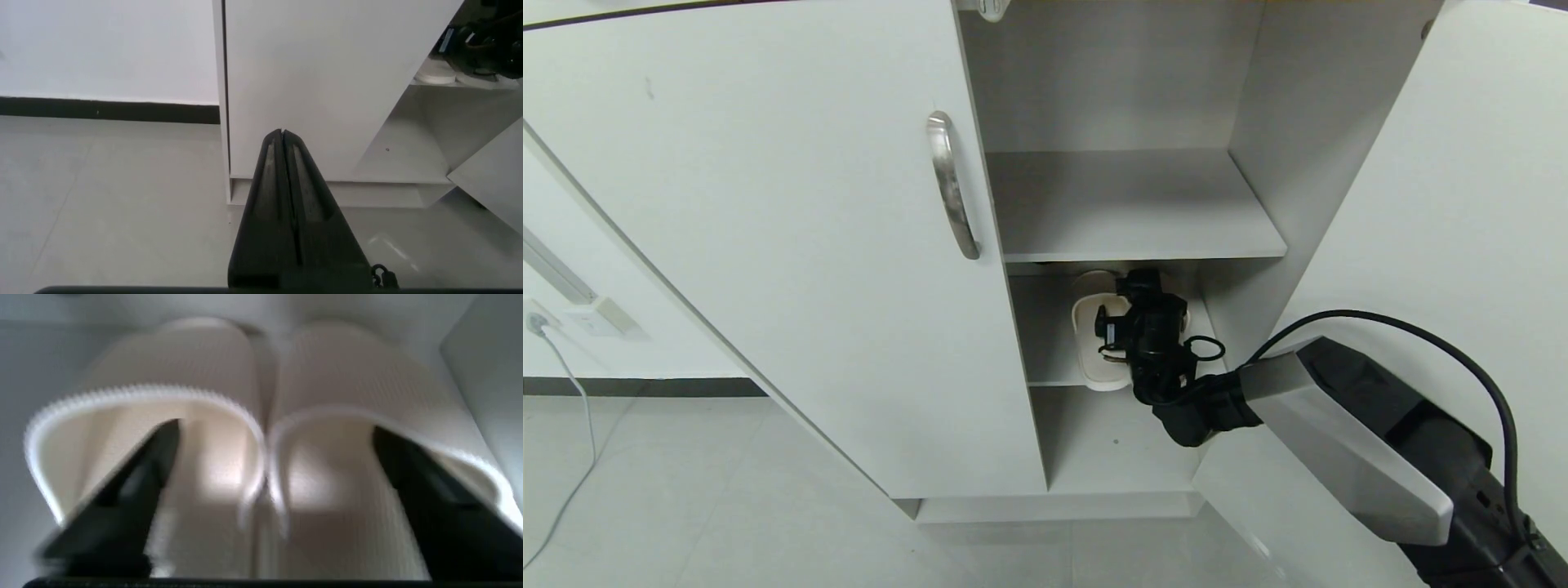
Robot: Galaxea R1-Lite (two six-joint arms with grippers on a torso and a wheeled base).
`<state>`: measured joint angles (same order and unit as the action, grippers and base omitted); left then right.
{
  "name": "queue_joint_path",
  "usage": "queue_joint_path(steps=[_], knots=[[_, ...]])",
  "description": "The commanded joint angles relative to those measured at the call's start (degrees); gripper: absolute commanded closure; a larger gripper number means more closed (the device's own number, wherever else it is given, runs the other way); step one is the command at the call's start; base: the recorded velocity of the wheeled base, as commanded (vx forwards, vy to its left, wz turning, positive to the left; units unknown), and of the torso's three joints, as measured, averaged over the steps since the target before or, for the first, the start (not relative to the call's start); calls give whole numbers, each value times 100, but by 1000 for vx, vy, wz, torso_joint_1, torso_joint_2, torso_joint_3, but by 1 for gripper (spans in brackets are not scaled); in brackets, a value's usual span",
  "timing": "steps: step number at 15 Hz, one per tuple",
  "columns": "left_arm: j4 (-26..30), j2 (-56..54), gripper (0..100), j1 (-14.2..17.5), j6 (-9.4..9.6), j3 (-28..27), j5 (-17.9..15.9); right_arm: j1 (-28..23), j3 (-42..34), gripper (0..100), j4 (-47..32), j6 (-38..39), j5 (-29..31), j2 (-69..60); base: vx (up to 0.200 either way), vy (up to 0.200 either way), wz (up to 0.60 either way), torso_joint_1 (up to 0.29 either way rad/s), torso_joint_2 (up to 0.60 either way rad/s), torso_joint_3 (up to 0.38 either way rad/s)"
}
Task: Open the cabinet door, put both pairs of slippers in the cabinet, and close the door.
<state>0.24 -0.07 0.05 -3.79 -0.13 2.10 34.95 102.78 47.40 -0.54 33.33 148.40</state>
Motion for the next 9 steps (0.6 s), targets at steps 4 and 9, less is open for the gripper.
queue_joint_path(steps=[4, 9], knots=[[2, 7, 100, 4, 1, -4, 1, 240, -1814, 0, 806, -8, -2, -1067, 0, 0, 0, 0, 0, 0], [2, 7, 100, -5, 1, -4, 1, 539, -4020, 0, 2300, -8, 7, -1990, 0, 0, 0, 0, 0, 0]])
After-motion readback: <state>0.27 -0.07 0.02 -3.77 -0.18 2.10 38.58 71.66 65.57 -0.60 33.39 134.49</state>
